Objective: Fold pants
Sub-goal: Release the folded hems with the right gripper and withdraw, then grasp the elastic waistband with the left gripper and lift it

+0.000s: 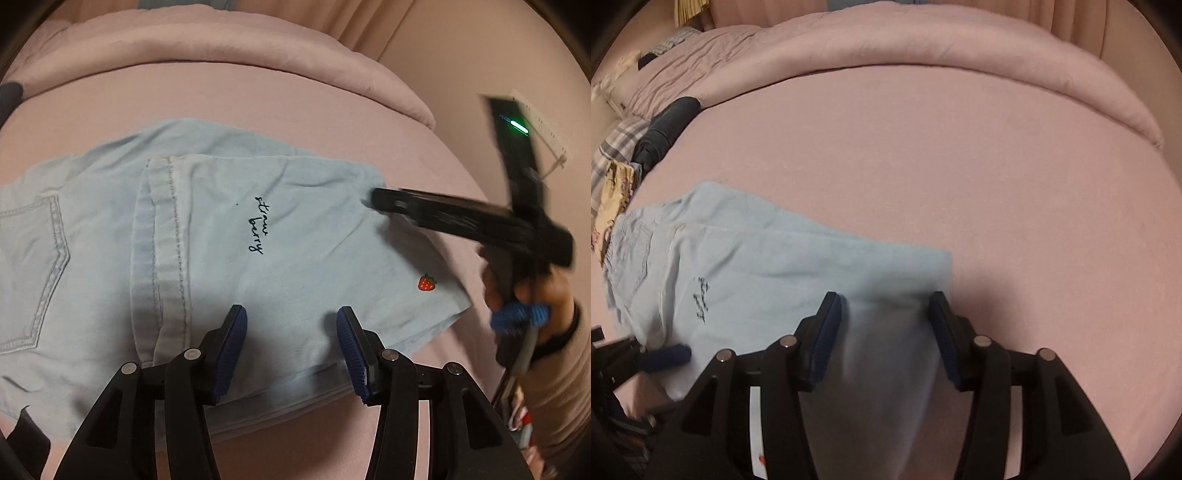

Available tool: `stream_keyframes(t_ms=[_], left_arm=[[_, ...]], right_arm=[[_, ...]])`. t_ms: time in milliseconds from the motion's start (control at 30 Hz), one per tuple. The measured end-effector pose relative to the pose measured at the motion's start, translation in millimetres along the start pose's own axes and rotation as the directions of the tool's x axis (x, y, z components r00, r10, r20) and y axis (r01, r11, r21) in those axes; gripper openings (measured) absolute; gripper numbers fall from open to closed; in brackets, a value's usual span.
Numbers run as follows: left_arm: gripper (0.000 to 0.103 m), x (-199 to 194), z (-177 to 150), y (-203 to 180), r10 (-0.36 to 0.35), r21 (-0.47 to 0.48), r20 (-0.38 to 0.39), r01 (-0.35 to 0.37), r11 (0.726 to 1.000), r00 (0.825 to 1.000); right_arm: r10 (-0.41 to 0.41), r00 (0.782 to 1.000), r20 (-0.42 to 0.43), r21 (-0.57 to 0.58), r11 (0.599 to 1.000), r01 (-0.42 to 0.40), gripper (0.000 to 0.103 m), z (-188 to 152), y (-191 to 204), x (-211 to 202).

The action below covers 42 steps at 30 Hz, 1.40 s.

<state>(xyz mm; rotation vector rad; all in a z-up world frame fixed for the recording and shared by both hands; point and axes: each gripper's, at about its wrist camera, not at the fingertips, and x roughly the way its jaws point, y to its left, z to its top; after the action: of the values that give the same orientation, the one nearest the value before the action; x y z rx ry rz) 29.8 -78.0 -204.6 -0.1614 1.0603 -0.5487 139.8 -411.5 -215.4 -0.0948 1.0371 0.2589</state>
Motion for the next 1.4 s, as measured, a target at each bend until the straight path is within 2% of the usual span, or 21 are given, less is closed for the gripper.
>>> stream_keyframes(t_ms=[133, 200, 300, 333, 367, 433, 467, 500, 533, 567, 600, 667, 733, 767, 833, 933, 1033, 1133, 1400], left_arm=[[0.05, -9, -5, 16, -0.042, -0.045, 0.022, 0.043, 0.998, 0.999], [0.05, -11, -4, 14, -0.051, -0.061, 0.034, 0.053, 0.997, 0.998], [0.05, -24, -6, 22, -0.043, -0.096, 0.059, 0.049, 0.994, 0.997], [0.05, -31, -6, 24, -0.045, -0.109, 0.073, 0.053, 0.993, 0.996], [0.05, -42, -7, 28, -0.044, -0.13, 0.107, 0.058, 0.99, 0.993], [0.051, -67, -12, 41, -0.03, -0.16, 0.161, 0.056, 0.986, 0.986], [0.053, -88, -18, 54, -0.022, -0.199, 0.21, 0.065, 0.978, 0.978], [0.06, -103, -24, 67, -0.014, -0.237, 0.244, 0.074, 0.969, 0.97], [0.066, -116, -30, 79, -0.002, -0.279, 0.276, 0.082, 0.957, 0.961], [0.077, -137, -40, 103, 0.028, -0.356, 0.322, 0.094, 0.93, 0.946], [0.081, -149, -49, 119, 0.055, -0.411, 0.35, 0.1, 0.906, 0.935], [0.081, -168, -68, 154, 0.101, -0.511, 0.39, 0.124, 0.85, 0.915], [0.081, -181, -87, 186, 0.148, -0.606, 0.399, 0.139, 0.783, 0.905], [0.081, -186, -97, 201, 0.153, -0.65, 0.409, 0.17, 0.74, 0.9], [0.081, -188, -110, 220, 0.133, -0.688, 0.433, 0.231, 0.688, 0.891], [0.081, -178, -113, 232, 0.098, -0.717, 0.439, 0.282, 0.637, 0.893], [0.081, -168, -116, 243, 0.079, -0.744, 0.436, 0.31, 0.592, 0.896], [0.081, -164, -114, 249, 0.096, -0.76, 0.44, 0.314, 0.57, 0.893], [0.081, -151, -91, 252, 0.094, -0.768, 0.443, 0.324, 0.552, 0.891]], right_arm=[[0.043, 0.993, 0.108, 0.029, 0.999, -0.046, 0.05, -32, 2, -50], [0.06, 0.99, 0.127, -0.011, 0.998, -0.059, 0.048, -58, 12, -64], [0.003, 0.996, 0.084, -0.101, 0.995, 0.005, 0.054, -100, 32, -49], [-0.028, 0.992, 0.12, -0.119, 0.992, 0.042, 0.055, -111, 37, -44], [-0.056, 0.984, 0.171, -0.124, 0.989, 0.078, 0.055, -117, 42, -46], [-0.087, 0.986, 0.143, -0.124, 0.987, 0.105, 0.055, -113, 43, -53], [-0.087, 0.988, 0.125, -0.115, 0.988, 0.102, 0.056, -108, 43, -56], [-0.066, 0.99, 0.124, -0.102, 0.992, 0.079, 0.057, -103, 43, -61], [-0.052, 0.989, 0.139, -0.09, 0.994, 0.065, 0.057, -99, 45, -69], [-0.044, 0.986, 0.163, -0.082, 0.995, 0.058, 0.058, -96, 47, -77], [-0.031, 0.983, 0.182, -0.077, 0.996, 0.046, 0.06, -93, 49, -83], [0.007, 0.979, 0.203, -0.059, 0.998, 0.005, 0.064, -91, 53, -91], [0.043, 0.978, 0.205, -0.05, 0.998, -0.034, 0.067, -87, 66, -91], [0.056, 0.977, 0.206, -0.053, 0.998, -0.046, 0.067, -83, 73, -89], [0.075, 0.972, 0.221, -0.074, 0.995, -0.06, 0.067, -84, 85, -94], [0.118, 0.96, 0.253, -0.118, 0.989, -0.091, 0.065, -75, 98, -100], [0.149, 0.954, 0.26, -0.154, 0.982, -0.111, 0.064, -67, 113, -102], [0.164, 0.956, 0.241, -0.164, 0.978, -0.127, 0.064, -63, 120, -98], [0.163, 0.966, 0.202, -0.161, 0.978, -0.132, 0.064, -62, 127, -85]])
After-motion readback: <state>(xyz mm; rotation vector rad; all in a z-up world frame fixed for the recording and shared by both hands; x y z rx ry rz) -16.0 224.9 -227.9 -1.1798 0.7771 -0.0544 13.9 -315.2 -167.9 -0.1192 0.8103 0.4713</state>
